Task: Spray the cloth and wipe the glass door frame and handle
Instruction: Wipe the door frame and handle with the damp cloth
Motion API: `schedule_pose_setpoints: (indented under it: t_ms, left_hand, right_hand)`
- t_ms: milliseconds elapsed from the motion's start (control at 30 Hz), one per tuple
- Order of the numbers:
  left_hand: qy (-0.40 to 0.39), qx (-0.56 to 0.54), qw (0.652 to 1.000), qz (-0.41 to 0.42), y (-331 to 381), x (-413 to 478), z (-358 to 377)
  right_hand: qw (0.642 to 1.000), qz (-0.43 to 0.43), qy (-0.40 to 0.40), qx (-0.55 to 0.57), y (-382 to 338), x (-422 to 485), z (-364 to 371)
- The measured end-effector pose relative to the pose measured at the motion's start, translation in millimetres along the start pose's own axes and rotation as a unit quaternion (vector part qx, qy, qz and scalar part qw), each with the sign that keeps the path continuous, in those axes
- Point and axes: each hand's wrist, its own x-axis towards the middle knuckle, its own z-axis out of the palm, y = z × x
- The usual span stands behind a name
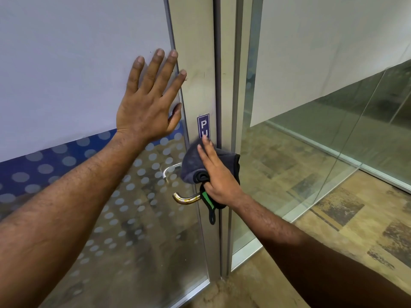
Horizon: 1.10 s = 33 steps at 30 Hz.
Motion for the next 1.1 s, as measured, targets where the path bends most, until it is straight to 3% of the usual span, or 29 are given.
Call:
schedule_pose_setpoints:
  t_ms: [100,300,600,667,833,967,1100]
  left_hand:
    - [0.003,-0.002,1.0,-0.001,-0.3,-0.1,1.2]
    - [0.005,0.0,1.0,0.0,0.2,0.0,1.2]
    - [0.003,-0.011,1.0,-0.005,0.7,0.5,-2.4]
    - [0.001,-0.014,1.0,-0.005,1.6,0.0,-2.1]
    - [0.0,-0.022,1.0,-0.012,0.9,0.1,-1.3]
    - [-0.005,-0.025,1.0,-0.012,0.8,-0.4,-3.2]
    - [-0.011,-0.03,0.999,-0.009,1.9,1.7,-5.6]
  right_hand:
    - [0.998,-0.024,-0.035,-0.042,14.9,-10.1,-4.3]
    - [0.996,0.06,0.002,0.063,35.2,-27.9,-22.6]
    - [0.977,0.148,-0.021,0.152,48.3,-51.4,1.5]
    - [0.981,0.139,-0.027,0.135,37.9,-48.7,8.9]
    - [0.996,0.019,-0.088,0.016,26.6,-62.7,22.1]
    - [0.996,0.04,-0.074,0.027,37.1,-72.5,19.3]
    - [0.99,0.123,-0.045,0.055,26.8,-48.1,25.6]
